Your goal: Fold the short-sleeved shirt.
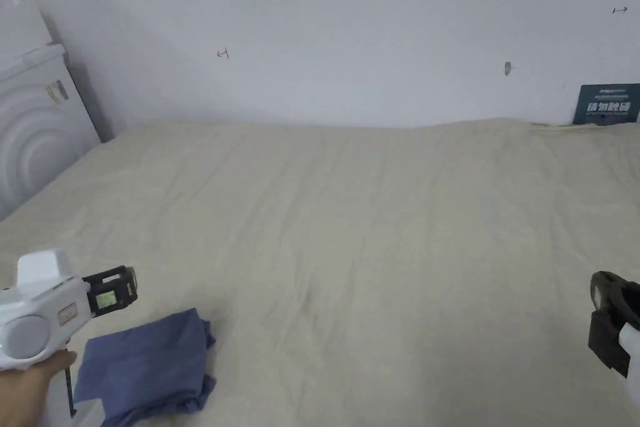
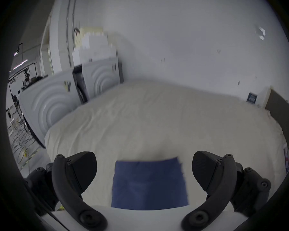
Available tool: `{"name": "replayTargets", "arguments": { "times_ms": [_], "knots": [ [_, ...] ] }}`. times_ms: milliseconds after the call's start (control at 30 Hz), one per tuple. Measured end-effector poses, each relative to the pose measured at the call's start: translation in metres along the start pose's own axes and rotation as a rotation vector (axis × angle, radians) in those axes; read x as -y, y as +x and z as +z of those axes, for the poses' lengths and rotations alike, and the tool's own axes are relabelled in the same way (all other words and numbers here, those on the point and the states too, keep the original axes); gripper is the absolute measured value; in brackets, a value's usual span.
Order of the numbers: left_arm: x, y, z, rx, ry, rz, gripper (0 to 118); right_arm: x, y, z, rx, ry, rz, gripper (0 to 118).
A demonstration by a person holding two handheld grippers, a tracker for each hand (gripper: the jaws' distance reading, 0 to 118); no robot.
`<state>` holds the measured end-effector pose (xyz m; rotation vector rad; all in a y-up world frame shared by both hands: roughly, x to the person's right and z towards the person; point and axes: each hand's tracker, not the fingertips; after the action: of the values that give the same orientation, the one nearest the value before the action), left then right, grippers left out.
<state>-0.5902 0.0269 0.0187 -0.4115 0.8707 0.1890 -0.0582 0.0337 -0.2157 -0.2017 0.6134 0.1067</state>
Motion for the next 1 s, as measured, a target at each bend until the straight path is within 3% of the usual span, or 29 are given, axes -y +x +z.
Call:
{"name": "replayTargets", "arguments": {
  "times_ms": [400, 667, 733, 767, 800, 933, 1000],
  "knots": [
    [-0.022, 0.081, 0.116, 0.150, 0.408, 0.002, 118, -0.032, 0.030, 0.021, 0.009, 0.110, -0.021, 0],
    [0.004, 0.161, 0.142, 0.225, 0.398, -0.133, 118, -0.035, 0.039, 0.031, 0.016, 0.140, -0.015, 0],
    [0.013, 0.178, 0.146, 0.237, 0.428, -0.148, 114, -0.033, 0.040, 0.034, 0.023, 0.143, -0.015, 0],
    [0.017, 0.186, 0.148, 0.248, 0.440, -0.153, 108, -0.032, 0.041, 0.036, 0.026, 0.144, -0.017, 0],
    [0.020, 0.195, 0.151, 0.268, 0.451, -0.158, 94, -0.030, 0.042, 0.037, 0.027, 0.145, -0.019, 0],
    [0.031, 0.222, 0.158, 0.333, 0.492, -0.177, 20, -0.029, 0.040, 0.049, 0.053, 0.148, -0.023, 0],
    [0.034, 0.231, 0.160, 0.381, 0.495, -0.193, 1, -0.026, 0.044, 0.051, 0.063, 0.150, -0.023, 0]
  ]
}}
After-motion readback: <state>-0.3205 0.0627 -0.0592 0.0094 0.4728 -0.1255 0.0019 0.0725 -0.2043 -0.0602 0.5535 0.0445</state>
